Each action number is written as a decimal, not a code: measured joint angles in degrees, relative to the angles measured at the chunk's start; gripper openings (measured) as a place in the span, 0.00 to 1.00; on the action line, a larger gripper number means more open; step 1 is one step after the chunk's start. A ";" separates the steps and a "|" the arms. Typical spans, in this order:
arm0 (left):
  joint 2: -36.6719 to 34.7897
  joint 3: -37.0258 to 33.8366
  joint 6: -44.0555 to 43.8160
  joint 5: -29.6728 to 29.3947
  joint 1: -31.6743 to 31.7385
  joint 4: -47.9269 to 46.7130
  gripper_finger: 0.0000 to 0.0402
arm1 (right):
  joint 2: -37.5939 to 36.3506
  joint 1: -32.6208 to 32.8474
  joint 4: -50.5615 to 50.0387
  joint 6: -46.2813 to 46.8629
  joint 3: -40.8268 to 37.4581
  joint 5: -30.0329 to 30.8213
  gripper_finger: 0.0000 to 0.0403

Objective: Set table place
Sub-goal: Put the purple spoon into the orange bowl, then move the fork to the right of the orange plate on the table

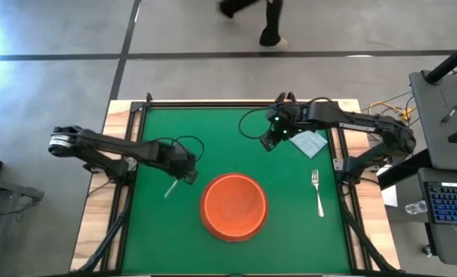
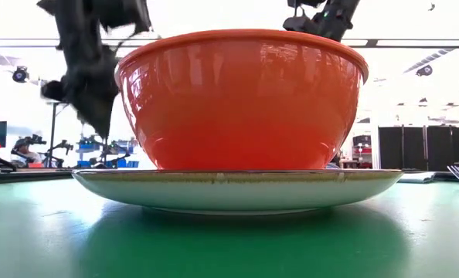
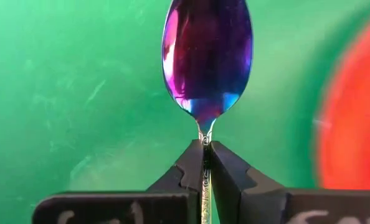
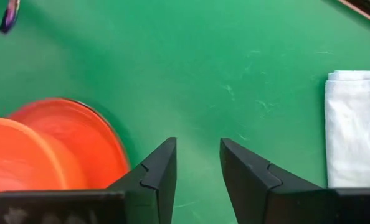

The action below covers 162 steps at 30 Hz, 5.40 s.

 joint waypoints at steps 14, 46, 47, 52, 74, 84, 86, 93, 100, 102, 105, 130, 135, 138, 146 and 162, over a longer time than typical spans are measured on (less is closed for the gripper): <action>4.38 28.10 39.96 22.13 -0.61 -9.38 0.00 | -7.24 2.73 -3.25 9.35 -2.45 -7.19 0.23; 32.82 46.01 53.67 10.57 -12.98 -10.19 0.00 | -13.02 34.12 1.64 45.38 -4.48 21.21 0.02; 33.16 46.01 53.43 10.33 -12.96 -10.11 0.00 | -13.02 34.42 1.68 46.33 -4.48 22.10 0.02; 33.33 45.99 52.40 8.93 -12.94 -9.90 0.00 | -13.02 35.67 1.70 49.34 -4.48 25.20 0.02; 33.67 45.51 53.71 11.06 -13.16 -4.97 0.10 | -12.97 35.93 1.67 50.80 -4.57 27.63 0.02; 30.45 46.11 50.76 7.26 -13.14 -4.95 0.10 | -12.97 36.61 -5.73 51.48 -4.59 24.00 0.02; 29.07 46.09 50.49 6.82 -13.16 -4.95 0.10 | -12.97 37.36 -8.39 53.21 -4.82 23.14 0.02; 25.47 45.97 49.08 4.55 -13.16 -4.09 0.10 | -12.97 39.15 -12.03 57.78 -6.68 22.91 0.02; 23.35 45.99 45.90 4.54 -13.25 -1.87 0.10 | -12.95 40.26 -12.22 57.44 -9.50 19.44 0.02; 22.62 45.97 44.55 4.56 -13.67 -1.91 0.10 | -12.97 41.53 -12.30 58.57 -11.42 17.28 0.02; 21.67 45.97 43.13 4.64 -14.53 -1.90 0.10 | -12.95 43.93 -12.34 63.02 -15.42 14.14 0.02; 19.50 45.55 39.98 0.34 -16.06 -2.41 0.10 | -14.28 48.78 -7.00 82.14 -39.64 0.46 0.27; 19.50 44.78 39.05 0.37 -16.04 -2.37 0.10 | -15.83 48.78 -3.13 82.96 -43.06 1.68 0.25; 19.50 44.28 38.33 0.37 -16.04 -2.35 0.10 | -16.83 48.76 -0.56 84.06 -45.20 3.12 0.24; 19.50 43.83 36.61 0.39 -16.04 -2.39 0.10 | -17.19 48.78 3.71 84.88 -48.87 3.48 0.22; 19.50 43.79 36.16 0.41 -16.08 -2.43 0.10 | -5.64 48.76 20.65 84.42 -41.80 8.40 0.06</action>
